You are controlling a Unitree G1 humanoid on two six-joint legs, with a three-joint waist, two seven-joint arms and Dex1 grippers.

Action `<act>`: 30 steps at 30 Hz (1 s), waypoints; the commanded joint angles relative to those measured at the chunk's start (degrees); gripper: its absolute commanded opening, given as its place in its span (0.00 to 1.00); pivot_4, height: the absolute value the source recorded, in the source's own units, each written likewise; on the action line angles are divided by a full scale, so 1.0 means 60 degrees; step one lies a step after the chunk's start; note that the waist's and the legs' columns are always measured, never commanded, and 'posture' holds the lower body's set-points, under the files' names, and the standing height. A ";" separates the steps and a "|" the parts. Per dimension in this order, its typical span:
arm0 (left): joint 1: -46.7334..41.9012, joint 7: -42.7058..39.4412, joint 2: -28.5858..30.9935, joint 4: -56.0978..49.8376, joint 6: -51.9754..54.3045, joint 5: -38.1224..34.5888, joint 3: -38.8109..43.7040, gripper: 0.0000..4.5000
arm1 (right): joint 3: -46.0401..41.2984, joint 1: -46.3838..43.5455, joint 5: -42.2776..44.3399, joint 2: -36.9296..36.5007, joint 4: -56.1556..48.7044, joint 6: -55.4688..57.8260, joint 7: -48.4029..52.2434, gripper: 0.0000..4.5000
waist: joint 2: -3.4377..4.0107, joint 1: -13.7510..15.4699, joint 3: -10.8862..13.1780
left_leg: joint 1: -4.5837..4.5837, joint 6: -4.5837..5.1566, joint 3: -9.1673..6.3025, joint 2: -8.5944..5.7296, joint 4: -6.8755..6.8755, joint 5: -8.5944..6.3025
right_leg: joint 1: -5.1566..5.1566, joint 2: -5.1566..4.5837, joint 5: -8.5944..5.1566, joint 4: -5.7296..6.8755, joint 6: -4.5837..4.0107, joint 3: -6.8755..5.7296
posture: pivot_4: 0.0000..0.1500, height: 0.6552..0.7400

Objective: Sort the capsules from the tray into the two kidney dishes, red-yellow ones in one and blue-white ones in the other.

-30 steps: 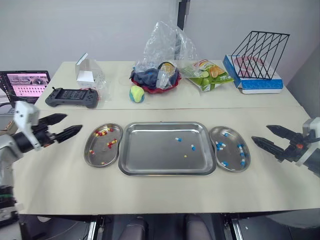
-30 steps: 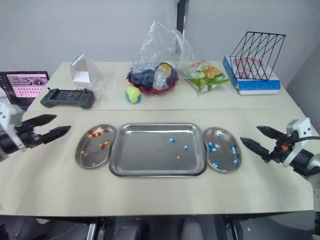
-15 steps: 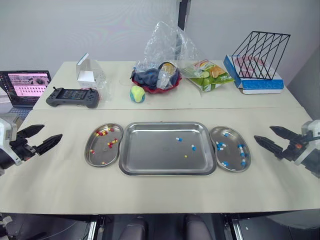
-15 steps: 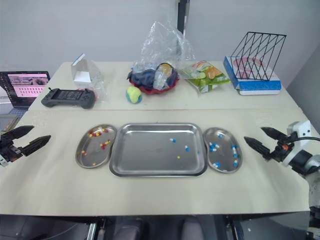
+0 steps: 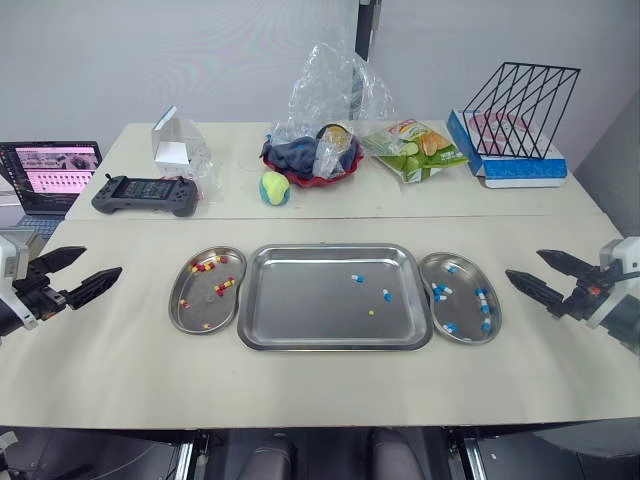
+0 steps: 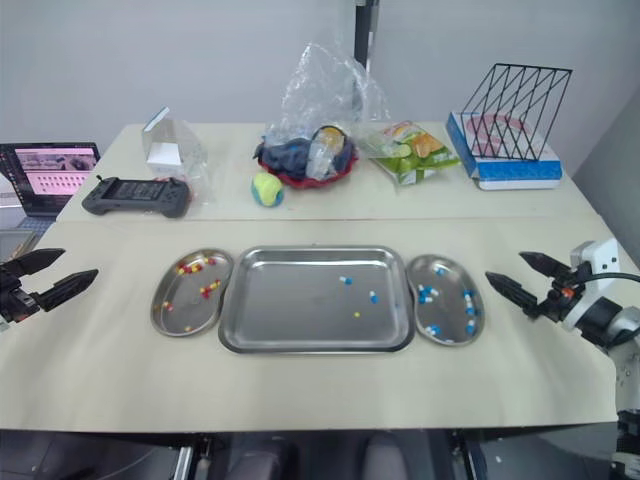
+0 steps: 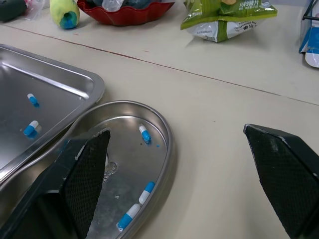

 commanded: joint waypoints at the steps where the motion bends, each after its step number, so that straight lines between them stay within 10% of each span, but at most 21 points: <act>1: -0.0019 -0.0289 0.0238 -0.0487 0.0081 -0.0305 0.0059 0.99 | -0.0109 -0.0122 0.0088 -0.0146 -0.0459 0.0062 -0.0033 1.00 | 0.0000 0.0005 0.0000 | -0.0001 0.0000 0.0000 0.0000 0.0000 0.0000 | 0.0000 0.0000 0.0000 0.0000 0.0000 0.0000 | 1.00 1.00; 18: 0.1792 -0.0899 -0.0140 -0.4333 0.1282 -0.1476 0.0057 0.99 | 0.3247 -0.1935 -0.0105 0.0598 -0.4151 0.2933 -0.1006 1.00 | 0.0002 -0.0166 0.0001 | -0.0003 -0.0014 -0.0001 0.0027 -0.0012 -0.0009 | -0.0017 0.0019 -0.0003 -0.0001 -0.0005 -0.0004 | 1.00 1.00; 30: 0.2692 -0.0137 -0.0494 -0.6119 0.2032 -0.2018 0.0256 0.99 | 0.5851 -0.4148 -0.2198 0.2283 -0.1959 0.2637 -0.1486 1.00 | 0.0001 -0.0145 0.0002 | -0.0011 -0.0021 -0.0001 0.0024 -0.0016 -0.0013 | -0.0028 0.0018 0.0001 -0.0005 -0.0012 -0.0004 | 1.00 1.00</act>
